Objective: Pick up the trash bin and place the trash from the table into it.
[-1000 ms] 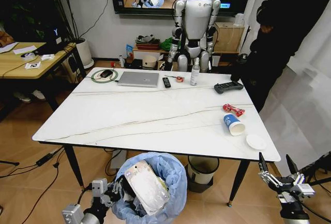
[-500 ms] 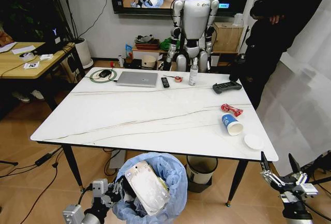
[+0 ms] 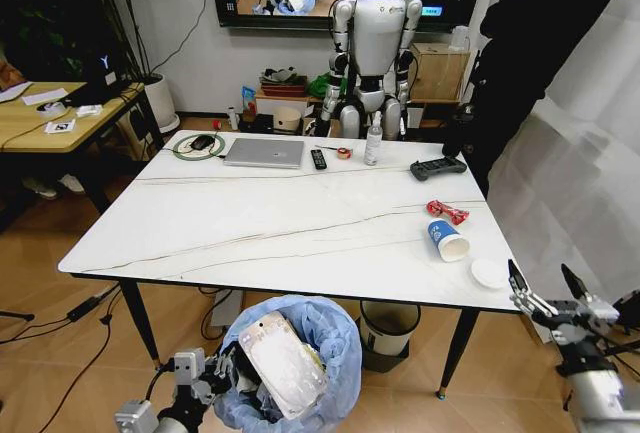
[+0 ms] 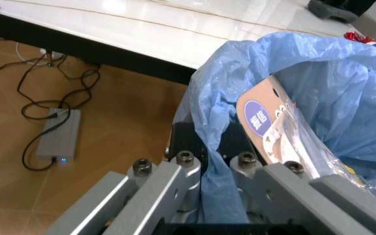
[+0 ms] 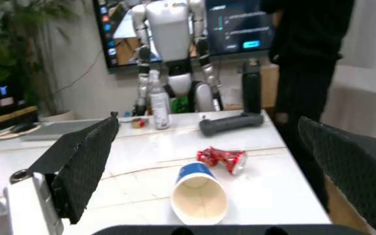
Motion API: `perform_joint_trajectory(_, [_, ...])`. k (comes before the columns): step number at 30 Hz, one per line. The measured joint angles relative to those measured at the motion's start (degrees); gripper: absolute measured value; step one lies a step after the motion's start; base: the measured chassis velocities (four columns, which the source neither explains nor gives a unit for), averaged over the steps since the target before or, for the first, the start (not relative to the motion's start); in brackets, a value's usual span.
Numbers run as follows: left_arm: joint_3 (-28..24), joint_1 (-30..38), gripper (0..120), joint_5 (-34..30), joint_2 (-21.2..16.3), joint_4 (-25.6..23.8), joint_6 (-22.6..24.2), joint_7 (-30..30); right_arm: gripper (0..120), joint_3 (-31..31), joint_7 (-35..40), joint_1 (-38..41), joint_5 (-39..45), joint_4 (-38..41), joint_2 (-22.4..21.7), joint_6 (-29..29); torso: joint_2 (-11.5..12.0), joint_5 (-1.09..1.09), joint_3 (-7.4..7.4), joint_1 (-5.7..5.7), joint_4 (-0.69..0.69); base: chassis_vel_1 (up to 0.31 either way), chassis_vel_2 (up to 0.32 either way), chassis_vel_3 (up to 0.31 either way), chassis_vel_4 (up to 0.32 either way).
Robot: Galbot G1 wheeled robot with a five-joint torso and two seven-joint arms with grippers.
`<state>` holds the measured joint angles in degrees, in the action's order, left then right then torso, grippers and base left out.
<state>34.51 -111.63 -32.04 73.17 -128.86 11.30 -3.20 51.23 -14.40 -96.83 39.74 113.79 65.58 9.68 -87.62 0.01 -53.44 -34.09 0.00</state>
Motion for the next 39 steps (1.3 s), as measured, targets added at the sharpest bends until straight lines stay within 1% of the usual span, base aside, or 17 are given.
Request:
perform_joint_trajectory(1, [0.0, 0.0, 0, 0.0, 0.0, 0.0, 0.0, 0.0, 100, 0.0, 0.0, 0.0, 0.0, 0.0, 0.0, 0.0, 0.0, 0.00, 0.00, 0.00, 0.00, 0.000, 0.000, 0.000, 0.000])
perform_joint_trajectory(3, [0.2, -0.1, 0, 0.2, 0.4, -0.4, 0.0, 0.0, 100, -1.3, 1.1, 0.9, 1.8, -0.2, -3.7, -2.1, 0.0, 0.01, 0.00, 0.00, 0.01, 0.000, 0.000, 0.000, 0.000])
perform_joint_trajectory(5, [0.2, -0.2, 0, 0.3, 0.7, -0.6, 0.0, 0.0, 100, -1.8, 1.4, 1.3, 2.8, -0.3, -5.4, -3.3, 0.0, 0.00, 0.00, 0.00, 0.01, 0.000, 0.000, 0.000, 0.000])
perform_joint_trajectory(8, [0.4, -0.2, 0, 0.5, 1.3, -1.1, 0.0, 0.1, 100, -3.1, 1.6, 2.2, 5.3, -0.5, -9.1, -5.7, 0.0, 0.01, 0.00, 0.00, 0.00, 0.000, 0.000, 0.000, 0.000])
perform_joint_trajectory(9, [0.4, -0.2, 0, 0.5, 1.3, -1.1, 0.0, 0.1, 100, -3.1, 1.6, 2.2, 5.3, -0.5, -9.1, -5.7, 0.0, 0.01, 0.00, 0.00, 0.00, 0.000, 0.000, 0.000, 0.000])
perform_joint_trajectory(12, [0.5, -0.2, 0, 0.7, 2.0, -1.4, 0.0, 0.1, 100, -3.8, 2.8, 2.9, 3.8, -0.8, -11.6, -6.1, 0.0, 0.00, 0.00, 0.00, 0.00, 0.000, 0.000, 0.000, 0.000])
perform_joint_trajectory(15, [0.6, -0.4, 0, 0.9, 2.4, -1.4, 0.0, 0.1, 100, -4.2, 3.1, 3.8, 4.0, -0.9, -12.4, -6.4, 0.0, -0.01, 0.00, 0.00, 0.00, 0.000, 0.000, 0.000, 0.000])
perform_joint_trajectory(18, [0.6, -0.6, 0, 1.2, 2.8, -1.6, -0.1, 0.1, 100, -5.0, 4.0, 5.2, 3.6, -0.7, -12.9, -8.9, 0.0, 0.00, 0.00, 0.00, 0.00, 0.000, 0.000, 0.000, 0.000])
perform_joint_trajectory(20, [0.7, -0.8, 0, 1.3, 3.2, -1.9, -0.1, 0.1, 100, -5.9, 4.3, 6.8, 2.1, -0.7, -13.3, -11.7, 0.0, 0.00, 0.00, 0.00, 0.00, 0.000, 0.000, 0.000, 0.000])
perform_joint_trajectory(21, [0.7, -0.8, 0, 1.3, 3.2, -1.9, -0.1, 0.1, 100, -5.9, 4.3, 6.8, 2.1, -0.7, -13.3, -11.7, 0.0, 0.00, 0.00, 0.00, 0.00, 0.000, 0.000, 0.000, 0.000])
perform_joint_trajectory(23, [0.8, -0.8, 0, 1.5, 3.5, -2.2, -0.1, 0.1, 100, -7.1, 4.3, 8.5, 1.0, -1.5, -13.6, -13.8, 0.0, -0.01, 0.00, 0.00, 0.00, 0.000, 0.000, 0.000, 0.000])
perform_joint_trajectory(26, [0.9, -0.9, 0, 1.6, 3.8, -2.4, -0.1, 0.1, 100, -8.5, 4.0, 10.6, 0.3, -2.9, -14.0, -15.3, 0.0, -0.01, 0.00, 0.00, 0.00, 0.000, 0.000, 0.000, 0.000])
perform_joint_trajectory(33, [1.1, -1.1, 0, 1.8, 4.3, -2.6, -0.1, 0.1, 100, -10.9, 3.7, 13.0, -0.8, -5.2, -15.2, -16.1, 0.0, -0.01, 0.00, 0.00, 0.00, 0.000, 0.000, 0.000, 0.000])
perform_joint_trajectory(39, [1.1, -1.1, 0, 1.9, 5.0, -2.9, -0.1, 0.1, 100, -13.5, 3.4, 15.3, -0.9, -7.6, -17.1, -16.1, 0.0, -0.01, 0.01, 0.00, 0.00, 0.000, 0.000, 0.000, 0.000])
